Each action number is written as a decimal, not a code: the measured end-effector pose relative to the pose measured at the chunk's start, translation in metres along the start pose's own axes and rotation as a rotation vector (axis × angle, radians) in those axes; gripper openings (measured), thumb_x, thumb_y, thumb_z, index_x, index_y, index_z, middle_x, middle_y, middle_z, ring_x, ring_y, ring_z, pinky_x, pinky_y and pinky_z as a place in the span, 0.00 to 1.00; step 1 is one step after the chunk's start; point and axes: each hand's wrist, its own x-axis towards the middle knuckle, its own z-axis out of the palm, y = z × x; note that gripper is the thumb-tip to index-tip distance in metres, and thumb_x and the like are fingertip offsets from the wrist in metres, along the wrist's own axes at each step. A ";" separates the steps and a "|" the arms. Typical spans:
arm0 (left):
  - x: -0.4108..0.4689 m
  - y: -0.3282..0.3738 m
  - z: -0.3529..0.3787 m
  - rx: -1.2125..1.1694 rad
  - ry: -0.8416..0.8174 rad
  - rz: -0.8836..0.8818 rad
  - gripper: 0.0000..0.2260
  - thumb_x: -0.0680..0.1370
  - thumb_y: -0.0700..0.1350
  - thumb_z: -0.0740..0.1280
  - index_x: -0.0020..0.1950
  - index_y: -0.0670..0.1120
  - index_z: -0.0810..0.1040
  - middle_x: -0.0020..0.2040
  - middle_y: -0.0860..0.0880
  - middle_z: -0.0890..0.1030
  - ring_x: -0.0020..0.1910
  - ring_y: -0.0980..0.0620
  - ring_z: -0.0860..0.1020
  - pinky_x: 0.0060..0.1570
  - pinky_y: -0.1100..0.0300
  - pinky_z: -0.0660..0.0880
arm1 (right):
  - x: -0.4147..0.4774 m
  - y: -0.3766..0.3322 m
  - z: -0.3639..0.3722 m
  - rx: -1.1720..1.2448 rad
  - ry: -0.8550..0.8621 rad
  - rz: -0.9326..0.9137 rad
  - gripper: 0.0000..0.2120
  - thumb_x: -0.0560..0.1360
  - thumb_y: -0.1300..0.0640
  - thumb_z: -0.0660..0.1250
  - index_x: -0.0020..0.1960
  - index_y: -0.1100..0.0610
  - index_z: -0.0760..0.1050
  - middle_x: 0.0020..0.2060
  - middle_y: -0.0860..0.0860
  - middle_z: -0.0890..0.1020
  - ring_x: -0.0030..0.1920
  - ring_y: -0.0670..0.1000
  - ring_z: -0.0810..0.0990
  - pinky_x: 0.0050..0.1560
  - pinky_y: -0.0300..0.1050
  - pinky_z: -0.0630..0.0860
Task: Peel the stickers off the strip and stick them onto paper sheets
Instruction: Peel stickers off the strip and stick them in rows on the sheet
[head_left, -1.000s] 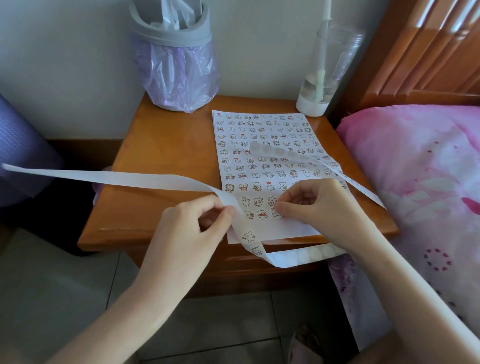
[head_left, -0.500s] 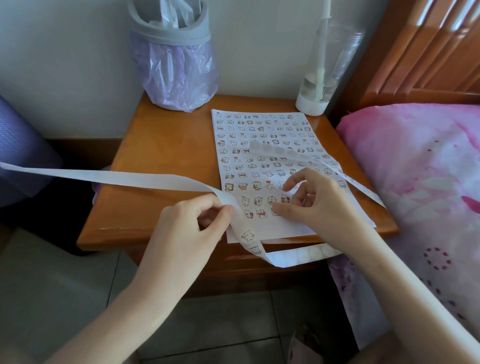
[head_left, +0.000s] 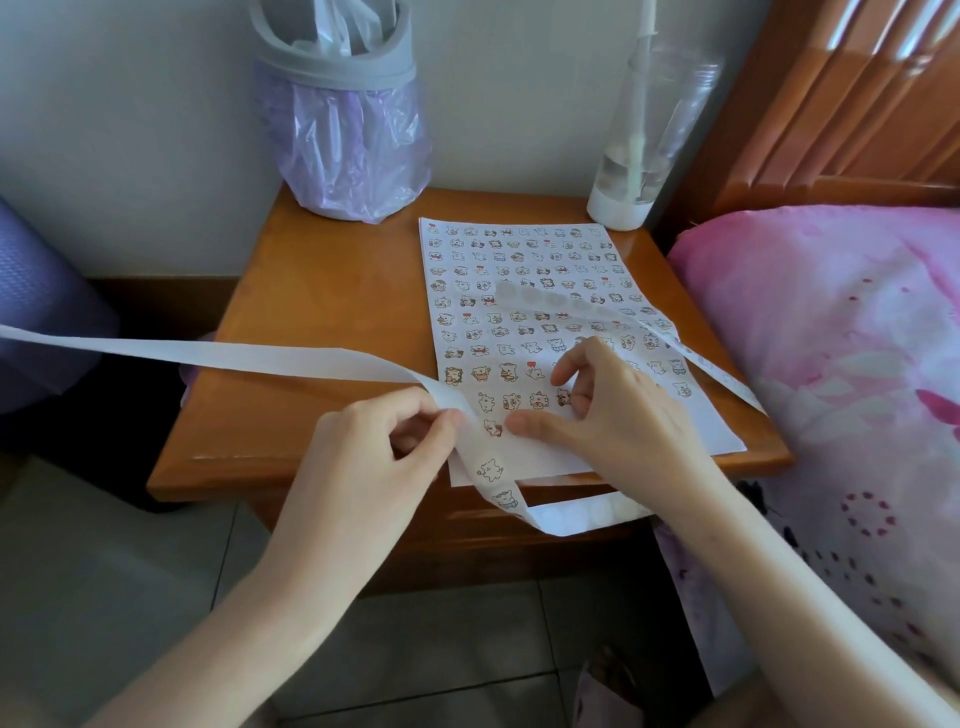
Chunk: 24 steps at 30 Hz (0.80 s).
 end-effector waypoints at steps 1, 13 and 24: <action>0.000 0.000 0.000 -0.002 -0.004 0.000 0.05 0.75 0.48 0.67 0.47 0.51 0.81 0.31 0.65 0.74 0.34 0.74 0.75 0.27 0.80 0.66 | 0.000 0.002 -0.001 0.040 -0.008 -0.009 0.23 0.65 0.37 0.71 0.51 0.49 0.67 0.33 0.42 0.70 0.33 0.44 0.70 0.34 0.41 0.66; 0.001 0.001 0.000 0.006 0.004 0.006 0.06 0.75 0.48 0.67 0.47 0.49 0.82 0.31 0.63 0.75 0.33 0.73 0.75 0.27 0.79 0.66 | 0.002 0.009 -0.003 0.137 -0.002 -0.005 0.21 0.67 0.38 0.69 0.50 0.50 0.69 0.33 0.45 0.73 0.33 0.45 0.72 0.36 0.44 0.69; 0.004 0.003 -0.002 -0.092 -0.020 -0.044 0.04 0.75 0.47 0.66 0.43 0.51 0.81 0.24 0.61 0.76 0.31 0.68 0.77 0.28 0.78 0.67 | -0.005 0.007 -0.010 0.246 0.006 -0.152 0.03 0.75 0.49 0.65 0.45 0.46 0.74 0.33 0.45 0.78 0.32 0.43 0.74 0.35 0.39 0.70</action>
